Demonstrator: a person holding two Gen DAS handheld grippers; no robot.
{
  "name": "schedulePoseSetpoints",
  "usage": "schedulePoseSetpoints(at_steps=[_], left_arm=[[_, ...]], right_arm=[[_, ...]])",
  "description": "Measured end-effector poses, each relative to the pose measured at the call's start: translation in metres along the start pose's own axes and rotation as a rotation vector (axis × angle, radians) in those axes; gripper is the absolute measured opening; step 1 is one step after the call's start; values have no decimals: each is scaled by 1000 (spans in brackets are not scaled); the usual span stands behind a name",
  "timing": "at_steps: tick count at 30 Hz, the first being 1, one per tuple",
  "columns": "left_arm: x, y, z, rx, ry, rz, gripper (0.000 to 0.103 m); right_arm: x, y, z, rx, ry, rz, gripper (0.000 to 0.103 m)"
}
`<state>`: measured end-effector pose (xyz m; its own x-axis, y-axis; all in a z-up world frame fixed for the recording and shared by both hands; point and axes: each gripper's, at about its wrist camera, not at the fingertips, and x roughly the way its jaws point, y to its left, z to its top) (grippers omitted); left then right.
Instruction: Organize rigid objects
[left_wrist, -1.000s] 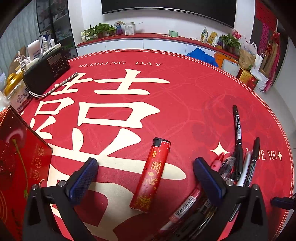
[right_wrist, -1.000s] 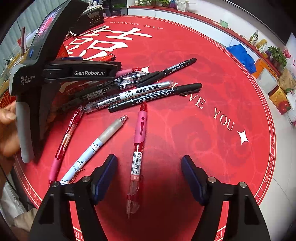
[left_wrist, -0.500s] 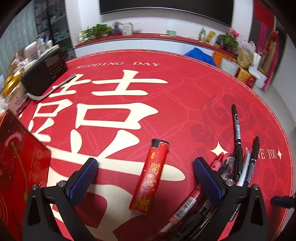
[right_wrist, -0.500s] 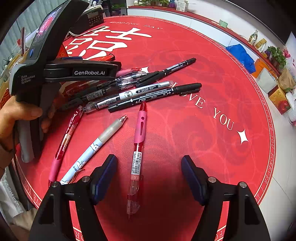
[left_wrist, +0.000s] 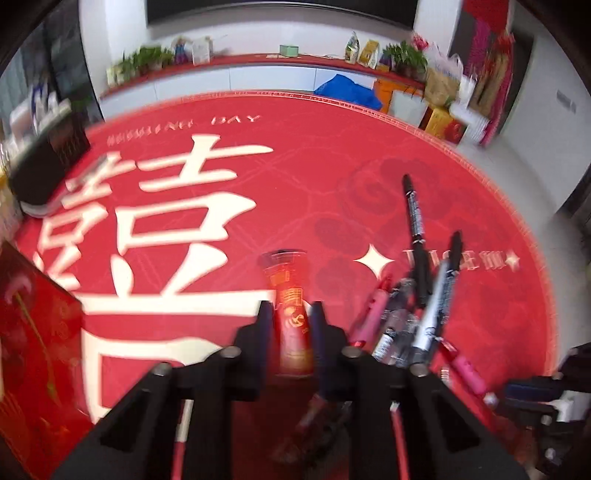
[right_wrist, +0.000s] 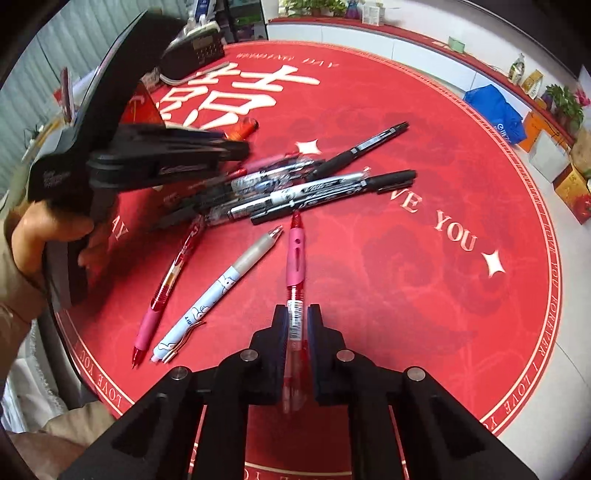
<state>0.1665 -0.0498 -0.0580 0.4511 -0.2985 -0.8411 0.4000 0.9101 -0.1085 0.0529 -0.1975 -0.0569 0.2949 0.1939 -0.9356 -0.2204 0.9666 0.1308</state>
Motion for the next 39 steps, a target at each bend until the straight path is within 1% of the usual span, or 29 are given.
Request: schedulePoseSetpoints(at_steps=[2,3,5,7,10,14,18,25,29,33,39], left_arm=[[0,6,1,-36,-20,-10,20],[1,5,2,-26,-21,-3,20],[3,-6,3,39,-13,50,20],[4,-12,4,63,-7,73,20],[1,-8,3,4,-6,35,20],[-9,-8,-6,-59,-30,32,20],[-33,-13,-14,-118,-84,34,20],[-92,-20,-29,-214,-226,64,20],[-125,-16,-44,-269,-285,99,20],[-145,-4,-61,-339,-314,127,20],[-179,20,-84,-426,-380,210,20]], right_arm=[[-1,-5,0,23,3,12,12],[-1,-7,-1,33,5,15,12],[-2,-9,-3,45,6,21,12],[-5,-10,-4,48,0,21,12],[-11,-11,-4,54,-19,19,12],[-19,-16,0,70,-53,21,12],[-29,-22,2,92,-80,33,12],[-34,-18,10,99,-97,76,12],[-36,-4,15,61,-108,85,12],[-37,14,21,24,-118,101,12],[-43,46,38,-31,-155,136,12]])
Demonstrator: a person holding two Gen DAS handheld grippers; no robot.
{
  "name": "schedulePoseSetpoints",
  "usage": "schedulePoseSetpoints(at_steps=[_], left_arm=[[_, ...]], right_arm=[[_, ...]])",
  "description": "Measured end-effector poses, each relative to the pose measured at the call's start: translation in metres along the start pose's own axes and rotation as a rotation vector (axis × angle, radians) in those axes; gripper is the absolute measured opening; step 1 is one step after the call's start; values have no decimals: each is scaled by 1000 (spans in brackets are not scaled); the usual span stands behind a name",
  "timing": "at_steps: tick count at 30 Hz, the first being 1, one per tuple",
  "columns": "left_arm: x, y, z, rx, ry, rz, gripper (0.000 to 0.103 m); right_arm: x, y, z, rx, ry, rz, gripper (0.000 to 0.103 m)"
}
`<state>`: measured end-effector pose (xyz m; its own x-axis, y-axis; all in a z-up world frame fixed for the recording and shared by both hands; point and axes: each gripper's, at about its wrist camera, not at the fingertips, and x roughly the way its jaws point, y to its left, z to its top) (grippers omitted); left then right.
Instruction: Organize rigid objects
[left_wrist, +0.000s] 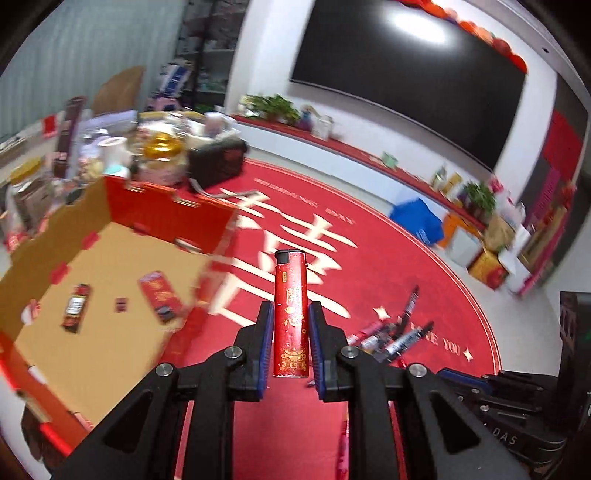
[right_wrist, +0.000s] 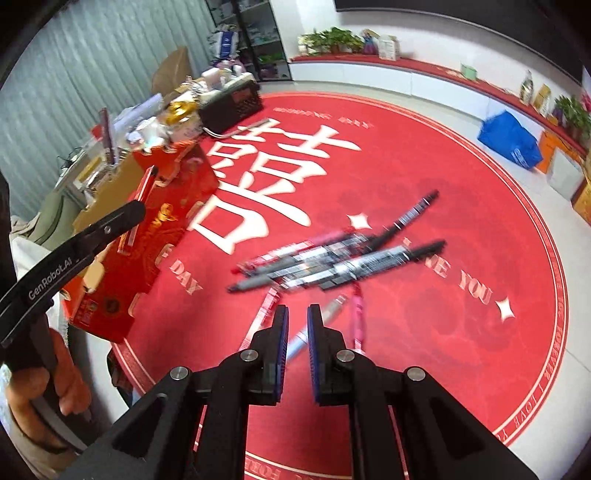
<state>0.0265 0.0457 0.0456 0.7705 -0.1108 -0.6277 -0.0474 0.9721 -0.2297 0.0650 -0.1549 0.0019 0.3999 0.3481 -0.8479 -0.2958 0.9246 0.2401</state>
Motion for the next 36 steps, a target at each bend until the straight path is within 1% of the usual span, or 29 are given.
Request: schedulePoseSetpoints(at_steps=[3,11,15,19,23,27,30,33,34,35,36], left_arm=[[-15,18,7,-20,-46,55,20],[-41,68,19,-91,-118,157,20],[-49,97,19,-133,-132,214,20],[-51,119,16,-174,-139,254,20],[-49,136,16,-200,-139,288,20],[-49,151,14,-213,-143,326,20],[-50,160,12,-228,-147,329,20],[-49,161,10,-225,-142,329,20],[-48,161,10,-221,-139,327,20],[-47,160,9,-219,-137,321,20],[-46,159,9,-216,-134,311,20]], right_arm=[[2,19,12,-31,-17,23,12],[10,90,43,-160,-50,110,12],[13,124,55,-218,-67,167,12],[17,156,65,-265,-81,215,12],[22,177,70,-296,-85,240,12],[28,191,75,-310,-96,270,12],[28,195,75,-338,-121,277,12],[23,188,68,-380,-155,241,12],[22,183,65,-389,-152,228,12],[20,173,61,-387,-151,199,12],[18,159,56,-375,-147,151,14]])
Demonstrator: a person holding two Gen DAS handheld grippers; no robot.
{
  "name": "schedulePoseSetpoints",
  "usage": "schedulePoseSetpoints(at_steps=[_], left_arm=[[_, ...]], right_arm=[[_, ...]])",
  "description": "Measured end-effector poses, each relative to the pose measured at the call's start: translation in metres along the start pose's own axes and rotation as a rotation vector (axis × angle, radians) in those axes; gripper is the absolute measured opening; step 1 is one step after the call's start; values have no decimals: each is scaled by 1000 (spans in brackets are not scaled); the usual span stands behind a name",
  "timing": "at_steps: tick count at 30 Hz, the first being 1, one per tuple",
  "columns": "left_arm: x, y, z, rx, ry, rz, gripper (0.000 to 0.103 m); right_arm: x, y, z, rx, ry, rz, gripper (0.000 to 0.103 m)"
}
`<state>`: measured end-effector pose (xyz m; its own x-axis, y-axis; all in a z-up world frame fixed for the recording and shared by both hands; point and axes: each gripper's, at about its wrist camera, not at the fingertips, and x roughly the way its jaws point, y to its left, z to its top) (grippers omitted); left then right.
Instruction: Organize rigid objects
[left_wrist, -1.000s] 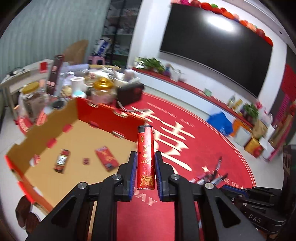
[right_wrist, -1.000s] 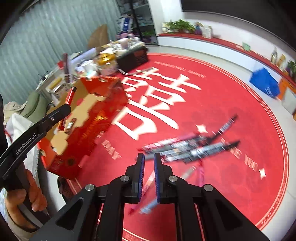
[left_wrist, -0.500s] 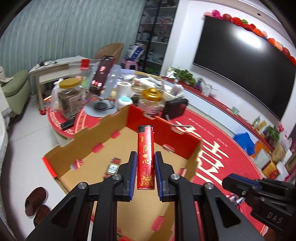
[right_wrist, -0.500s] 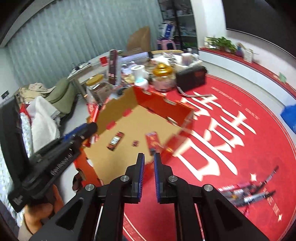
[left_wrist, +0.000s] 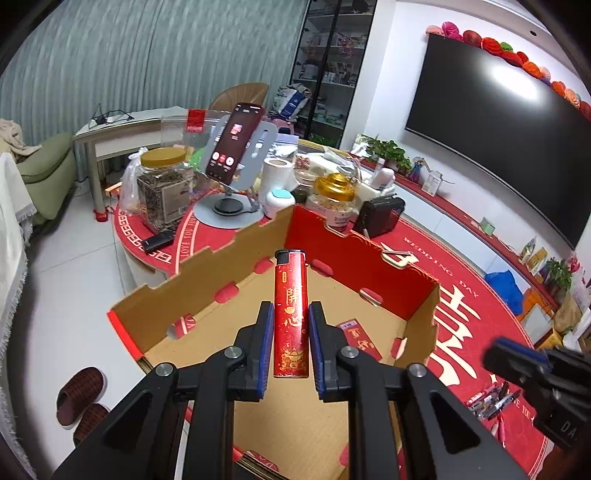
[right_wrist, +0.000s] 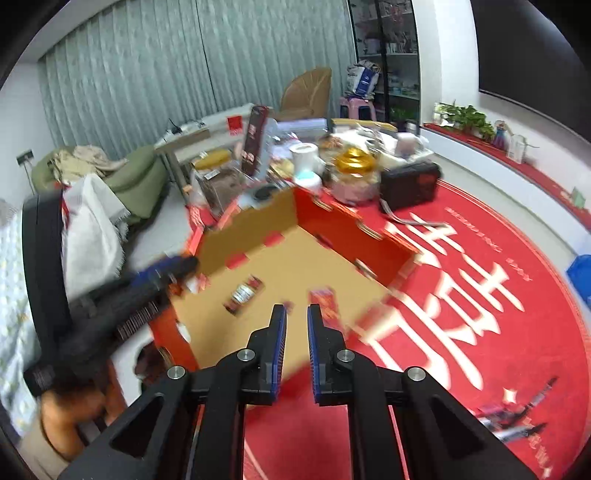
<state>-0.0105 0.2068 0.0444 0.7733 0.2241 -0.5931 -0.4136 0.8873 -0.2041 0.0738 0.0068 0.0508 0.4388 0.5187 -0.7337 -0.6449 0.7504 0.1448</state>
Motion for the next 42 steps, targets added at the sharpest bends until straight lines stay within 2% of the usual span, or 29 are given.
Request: schedulePoseSetpoints(at_steps=[2,3,4,6,7,9,11,12,16,18,19,20,21,24,26,31,36,42], left_arm=[[2,-5,-1,6,2,-12,20],[3,-7,-2,11,2,-16,20],[5,-10,-3,18,4,-23,20],[9,-16,-4,29,12,-37,20],[10,-18,-4,32,14,-41,20],[12,-24,-4,35,17,-52,20],[11,-29,-5,45,18,-56,20],[11,-31,-6,49,20,-57,20],[12,-35,-7,66,27,-52,20],[14,-37,-7,70,36,-49,20],[14,-37,-7,72,38,-48,20],[14,-37,-8,74,40,-47,20],[13,-37,-8,79,40,-46,20],[10,-37,-8,84,37,-43,20],[9,-36,-7,88,32,-35,20],[6,-34,-2,75,15,-23,20],[6,-30,3,69,11,13,20],[10,-15,10,54,12,69,20]], right_arm=[[-9,-29,-20,50,47,-97,42],[-15,-50,-35,102,69,-146,78],[-24,-72,-51,162,79,-190,84],[-31,-110,-81,258,163,-294,82],[-31,-126,-93,299,209,-323,71],[-31,-157,-124,405,302,-335,57],[-29,-174,-148,466,365,-318,55],[-29,-176,-154,465,380,-317,51],[-20,-162,-161,403,393,-278,51],[-5,-149,-159,322,420,-319,38],[-1,-142,-157,280,426,-329,22],[0,-139,-155,271,434,-321,11],[1,-136,-152,274,441,-316,11],[-7,-129,-145,265,375,-314,11],[-20,-125,-130,261,294,-312,11],[-35,-108,-78,248,163,-190,11],[-18,-63,-21,199,81,-73,11],[15,-9,21,143,50,47,11]])
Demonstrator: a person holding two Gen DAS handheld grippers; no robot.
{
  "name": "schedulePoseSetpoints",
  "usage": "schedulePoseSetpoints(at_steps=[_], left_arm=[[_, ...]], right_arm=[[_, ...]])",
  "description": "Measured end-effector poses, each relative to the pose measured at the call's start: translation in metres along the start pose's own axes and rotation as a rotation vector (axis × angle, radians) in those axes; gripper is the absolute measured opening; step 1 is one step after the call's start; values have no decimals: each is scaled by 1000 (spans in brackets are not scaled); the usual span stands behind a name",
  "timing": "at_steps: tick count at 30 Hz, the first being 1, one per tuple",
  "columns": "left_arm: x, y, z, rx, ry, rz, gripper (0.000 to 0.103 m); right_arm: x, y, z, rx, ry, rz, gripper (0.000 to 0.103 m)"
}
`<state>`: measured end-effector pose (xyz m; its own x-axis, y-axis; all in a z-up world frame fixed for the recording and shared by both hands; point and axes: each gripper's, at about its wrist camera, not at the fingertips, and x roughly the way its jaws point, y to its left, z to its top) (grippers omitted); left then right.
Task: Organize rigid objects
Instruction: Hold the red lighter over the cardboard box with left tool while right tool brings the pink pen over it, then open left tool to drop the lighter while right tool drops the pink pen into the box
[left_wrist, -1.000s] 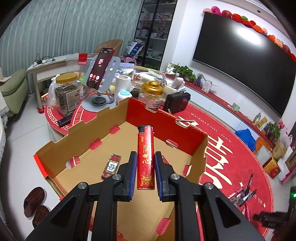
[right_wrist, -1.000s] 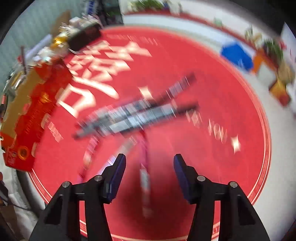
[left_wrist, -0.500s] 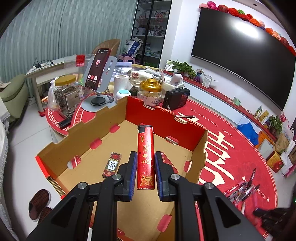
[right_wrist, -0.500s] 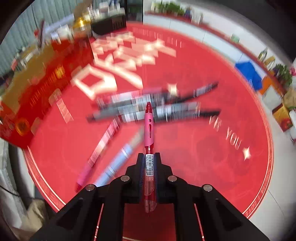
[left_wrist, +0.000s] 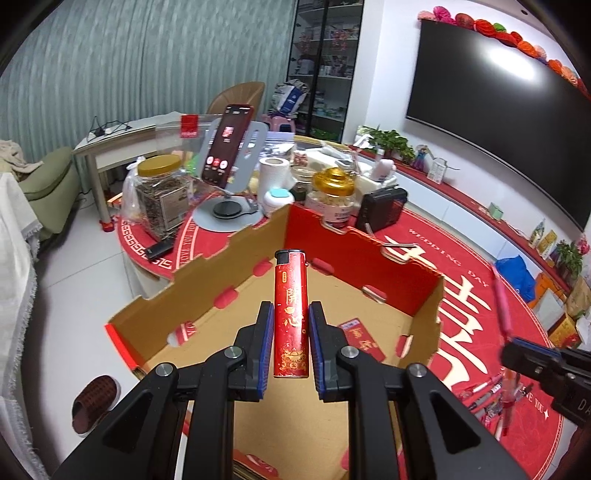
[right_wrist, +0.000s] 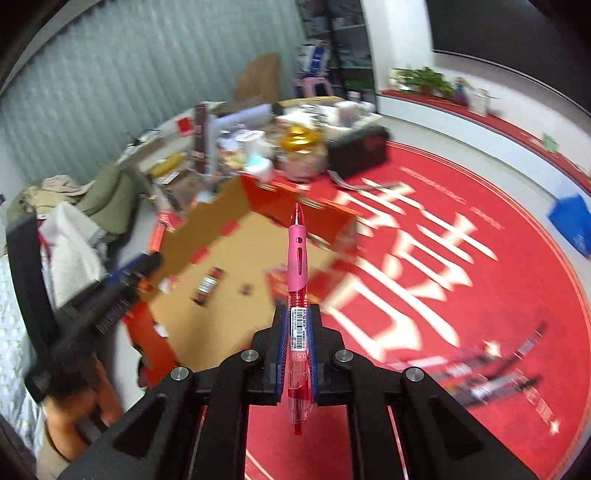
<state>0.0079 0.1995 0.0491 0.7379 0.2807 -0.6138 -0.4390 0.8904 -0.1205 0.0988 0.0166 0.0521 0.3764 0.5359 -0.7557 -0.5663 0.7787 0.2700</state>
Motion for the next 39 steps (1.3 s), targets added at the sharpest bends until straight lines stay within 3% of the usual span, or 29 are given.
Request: schedulePoseSetpoints(at_steps=[4,12,29,39], left_arm=[[2,10,2,-8,-3,34,20],[14,21,6,-23,10,66,20],[51,14,10,2,74,62,20],[80,13,9,7,192,22,20]], right_arm=[[18,30,11,-42,4,39,11],[41,47,21,-73,21,49,11],[79,45,33,-81,77,11,11],[117,33,26,-60,179,-22,11]])
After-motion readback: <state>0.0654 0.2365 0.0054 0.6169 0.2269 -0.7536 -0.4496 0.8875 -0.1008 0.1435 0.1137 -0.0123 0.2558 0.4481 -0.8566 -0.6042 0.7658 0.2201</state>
